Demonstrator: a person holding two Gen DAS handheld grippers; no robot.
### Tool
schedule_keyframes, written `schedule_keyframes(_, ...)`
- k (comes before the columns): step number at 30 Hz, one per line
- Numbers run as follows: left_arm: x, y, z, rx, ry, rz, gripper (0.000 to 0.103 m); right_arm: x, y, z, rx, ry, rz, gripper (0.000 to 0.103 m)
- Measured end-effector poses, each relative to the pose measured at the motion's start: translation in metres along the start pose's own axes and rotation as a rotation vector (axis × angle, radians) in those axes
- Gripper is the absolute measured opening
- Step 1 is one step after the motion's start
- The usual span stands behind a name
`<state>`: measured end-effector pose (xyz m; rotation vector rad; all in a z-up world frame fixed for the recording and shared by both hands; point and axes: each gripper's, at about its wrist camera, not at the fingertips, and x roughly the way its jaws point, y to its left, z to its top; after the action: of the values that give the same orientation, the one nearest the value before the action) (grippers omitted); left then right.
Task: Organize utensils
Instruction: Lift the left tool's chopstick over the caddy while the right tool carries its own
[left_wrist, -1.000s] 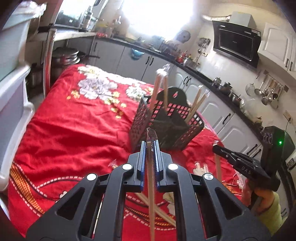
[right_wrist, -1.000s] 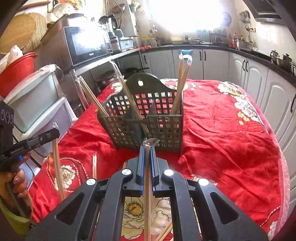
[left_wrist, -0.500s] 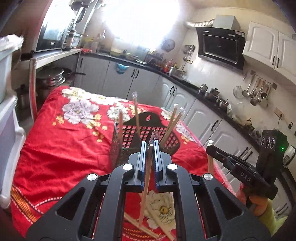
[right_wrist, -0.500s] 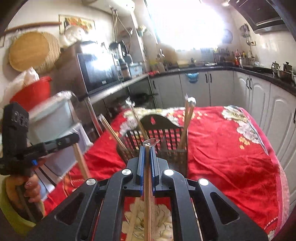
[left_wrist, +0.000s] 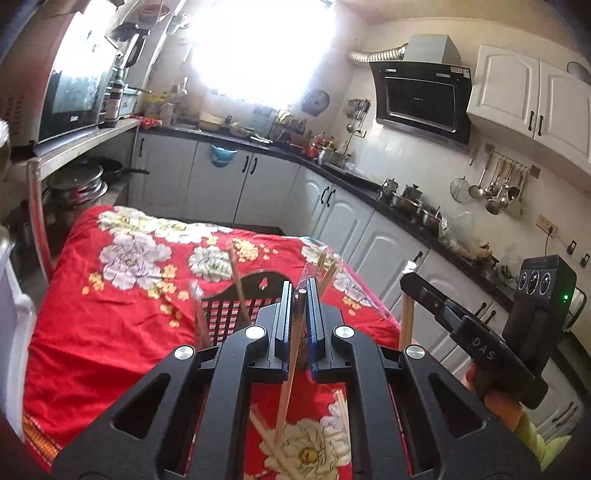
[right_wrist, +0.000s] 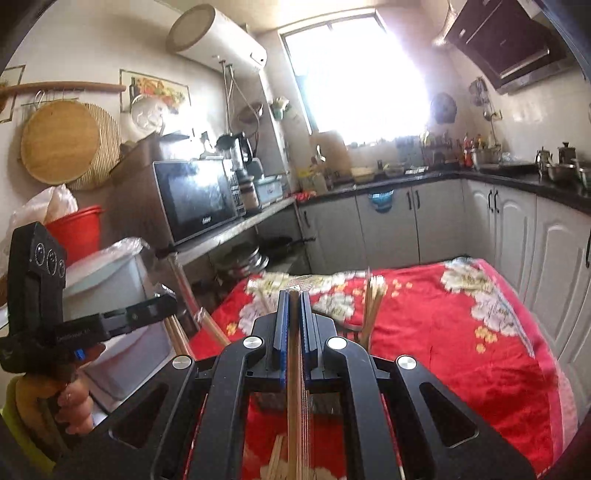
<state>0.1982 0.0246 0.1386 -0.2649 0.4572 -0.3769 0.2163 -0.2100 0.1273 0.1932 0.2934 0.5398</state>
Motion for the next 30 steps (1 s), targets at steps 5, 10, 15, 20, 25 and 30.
schedule_keyframes(5, 0.003, -0.003, 0.019, 0.016, -0.029, -0.006, 0.004, 0.014, 0.004, 0.018, -0.018, -0.056, -0.015, 0.006)
schedule_keyframes(10, 0.005, 0.002, 0.033, 0.015, -0.050, -0.002, 0.004, 0.033, 0.007, 0.031, -0.029, -0.068, -0.014, 0.006)
schedule_keyframes(15, 0.006, 0.009, 0.052, 0.001, -0.081, 0.003, 0.004, 0.050, 0.011, 0.039, -0.051, -0.076, -0.012, 0.006)
schedule_keyframes(20, 0.000, 0.009, 0.076, 0.019, -0.137, 0.020, 0.004, 0.064, 0.015, 0.051, -0.071, -0.112, -0.007, 0.006)
schedule_keyframes(25, 0.002, 0.009, 0.089, 0.047, -0.173, 0.052, 0.004, 0.076, 0.018, 0.060, -0.080, -0.163, 0.003, 0.006)
schedule_keyframes(30, 0.010, 0.014, 0.088, 0.057, -0.177, 0.080, 0.004, 0.090, 0.018, 0.066, -0.070, -0.201, -0.001, 0.006)
